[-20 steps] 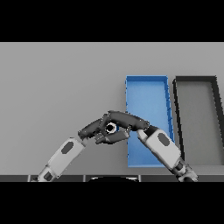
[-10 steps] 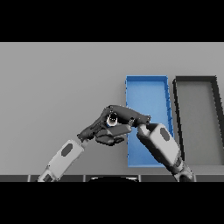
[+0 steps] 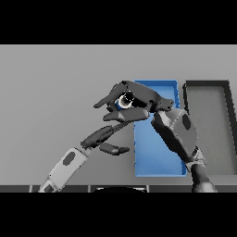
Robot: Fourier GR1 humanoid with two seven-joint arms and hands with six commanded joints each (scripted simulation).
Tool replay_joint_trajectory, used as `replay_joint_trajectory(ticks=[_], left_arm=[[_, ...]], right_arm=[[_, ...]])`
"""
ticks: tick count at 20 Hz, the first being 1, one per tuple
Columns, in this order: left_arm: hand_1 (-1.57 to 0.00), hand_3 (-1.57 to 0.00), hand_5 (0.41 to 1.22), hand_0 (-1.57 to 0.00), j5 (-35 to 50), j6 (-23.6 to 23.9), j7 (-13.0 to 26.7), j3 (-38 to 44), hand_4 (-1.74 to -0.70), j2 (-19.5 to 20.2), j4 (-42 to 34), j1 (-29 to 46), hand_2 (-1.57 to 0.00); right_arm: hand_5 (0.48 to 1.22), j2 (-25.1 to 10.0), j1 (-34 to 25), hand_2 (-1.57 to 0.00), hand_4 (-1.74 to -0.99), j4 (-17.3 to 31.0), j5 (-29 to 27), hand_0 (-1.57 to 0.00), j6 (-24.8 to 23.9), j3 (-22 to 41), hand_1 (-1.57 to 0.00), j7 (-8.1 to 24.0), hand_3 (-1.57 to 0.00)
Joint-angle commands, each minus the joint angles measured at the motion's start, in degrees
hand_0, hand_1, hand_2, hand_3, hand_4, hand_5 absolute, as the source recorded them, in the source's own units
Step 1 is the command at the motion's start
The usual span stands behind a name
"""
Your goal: Pick up the blue pipe and place it into the blue bin.
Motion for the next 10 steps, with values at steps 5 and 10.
replay_joint_trajectory(ticks=[5, 10], left_arm=[[0.00, 0.00, 0.484, 0.00, -0.5, 0.4, 0.9, -0.4, -0.85, 0.3, -0.8, 1.0, 0.00], [0.00, 0.00, 0.467, 0.00, -1.8, 1.7, 1.9, -0.3, -0.83, 0.6, -1.3, 0.8, 0.00]], right_arm=[[1.221, -4.7, -5.5, -1.57, -1.498, 9.5, 5.1, -1.57, -3.0, -7.1, -1.57, -1.8, -1.57], [1.221, -8.2, -2.1, -1.57, -1.499, 19.6, 10.6, -1.57, -2.7, -12.5, -1.57, -0.6, -1.57]])
